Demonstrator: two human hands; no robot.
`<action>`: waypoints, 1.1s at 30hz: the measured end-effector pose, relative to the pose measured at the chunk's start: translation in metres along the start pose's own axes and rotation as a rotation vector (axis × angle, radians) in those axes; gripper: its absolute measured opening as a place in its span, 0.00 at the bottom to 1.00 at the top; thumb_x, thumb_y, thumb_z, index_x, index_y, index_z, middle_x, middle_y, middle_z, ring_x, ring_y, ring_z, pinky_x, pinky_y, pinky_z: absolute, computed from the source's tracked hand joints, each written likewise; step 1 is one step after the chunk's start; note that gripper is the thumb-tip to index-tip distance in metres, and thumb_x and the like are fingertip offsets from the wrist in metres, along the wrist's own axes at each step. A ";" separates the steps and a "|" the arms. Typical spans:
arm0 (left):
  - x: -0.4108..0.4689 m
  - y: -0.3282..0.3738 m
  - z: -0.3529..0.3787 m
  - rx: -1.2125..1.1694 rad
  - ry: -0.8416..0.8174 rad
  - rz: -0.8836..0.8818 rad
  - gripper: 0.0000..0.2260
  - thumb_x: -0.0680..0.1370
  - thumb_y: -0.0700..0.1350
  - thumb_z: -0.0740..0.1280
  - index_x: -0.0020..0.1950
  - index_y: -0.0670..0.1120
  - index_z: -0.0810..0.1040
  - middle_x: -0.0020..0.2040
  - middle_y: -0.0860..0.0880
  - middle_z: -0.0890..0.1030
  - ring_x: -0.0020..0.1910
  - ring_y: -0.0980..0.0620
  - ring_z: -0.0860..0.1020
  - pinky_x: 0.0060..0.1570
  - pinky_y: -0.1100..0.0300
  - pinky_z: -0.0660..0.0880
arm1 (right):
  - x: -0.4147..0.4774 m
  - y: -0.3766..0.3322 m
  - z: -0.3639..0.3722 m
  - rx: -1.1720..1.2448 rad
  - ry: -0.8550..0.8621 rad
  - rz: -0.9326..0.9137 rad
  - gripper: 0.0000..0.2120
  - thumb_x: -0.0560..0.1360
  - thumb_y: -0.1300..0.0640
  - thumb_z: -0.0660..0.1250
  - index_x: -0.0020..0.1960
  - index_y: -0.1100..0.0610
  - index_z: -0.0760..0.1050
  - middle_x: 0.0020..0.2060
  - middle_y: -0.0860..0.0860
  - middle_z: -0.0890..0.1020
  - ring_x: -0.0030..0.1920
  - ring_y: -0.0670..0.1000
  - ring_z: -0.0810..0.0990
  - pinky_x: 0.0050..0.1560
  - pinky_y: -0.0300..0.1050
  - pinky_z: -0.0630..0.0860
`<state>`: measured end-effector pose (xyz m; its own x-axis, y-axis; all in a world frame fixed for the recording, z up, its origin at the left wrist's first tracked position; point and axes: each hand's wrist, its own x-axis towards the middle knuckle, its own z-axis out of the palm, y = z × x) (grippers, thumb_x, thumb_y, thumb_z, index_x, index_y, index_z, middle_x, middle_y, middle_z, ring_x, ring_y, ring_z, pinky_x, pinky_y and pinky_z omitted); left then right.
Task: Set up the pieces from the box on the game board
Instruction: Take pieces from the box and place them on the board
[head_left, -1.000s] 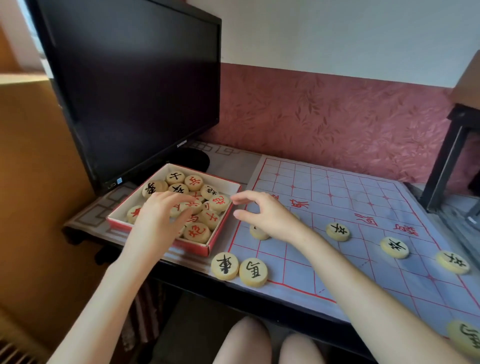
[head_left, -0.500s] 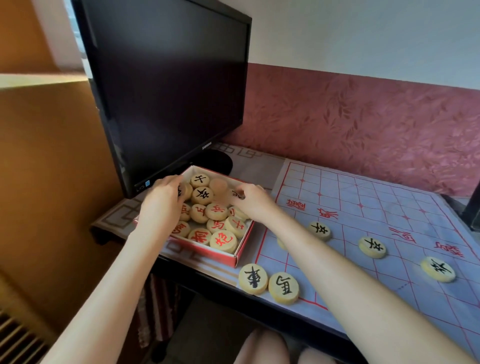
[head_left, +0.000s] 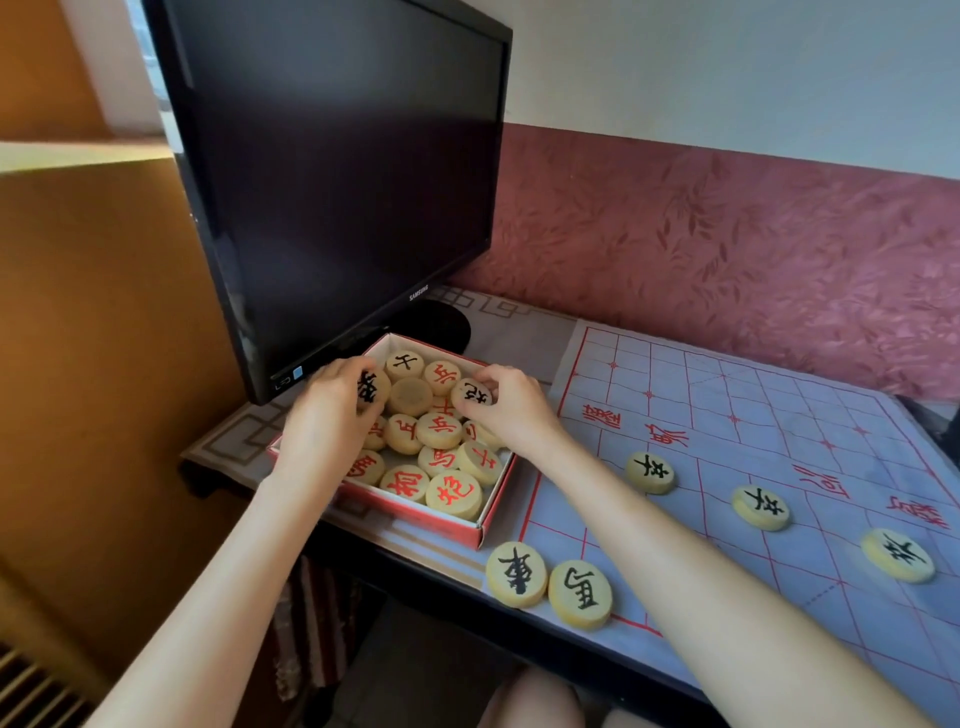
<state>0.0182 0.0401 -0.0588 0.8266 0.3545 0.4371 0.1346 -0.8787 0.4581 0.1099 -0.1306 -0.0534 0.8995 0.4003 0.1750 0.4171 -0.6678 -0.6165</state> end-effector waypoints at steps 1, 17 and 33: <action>-0.001 0.002 -0.001 -0.023 0.027 0.015 0.17 0.74 0.43 0.68 0.62 0.45 0.73 0.58 0.46 0.77 0.54 0.46 0.77 0.43 0.56 0.74 | -0.001 0.000 -0.001 0.027 0.004 -0.011 0.23 0.72 0.49 0.70 0.64 0.56 0.73 0.60 0.52 0.77 0.60 0.52 0.76 0.59 0.50 0.75; 0.001 0.015 0.000 -0.163 -0.047 -0.086 0.19 0.70 0.45 0.73 0.61 0.48 0.76 0.59 0.47 0.77 0.55 0.48 0.76 0.48 0.61 0.71 | -0.012 -0.003 -0.005 0.056 -0.050 -0.142 0.23 0.73 0.49 0.69 0.66 0.54 0.73 0.55 0.50 0.75 0.58 0.49 0.75 0.56 0.44 0.73; -0.005 0.024 0.000 -0.279 0.024 -0.083 0.23 0.69 0.43 0.73 0.63 0.50 0.73 0.57 0.49 0.78 0.55 0.50 0.77 0.48 0.63 0.71 | -0.011 0.001 -0.010 0.192 0.048 -0.123 0.21 0.70 0.50 0.72 0.61 0.55 0.76 0.53 0.51 0.79 0.54 0.51 0.78 0.56 0.50 0.77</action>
<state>0.0172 0.0166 -0.0502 0.8056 0.4319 0.4056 0.0431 -0.7255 0.6869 0.1013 -0.1422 -0.0481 0.8505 0.4382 0.2909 0.4956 -0.4827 -0.7220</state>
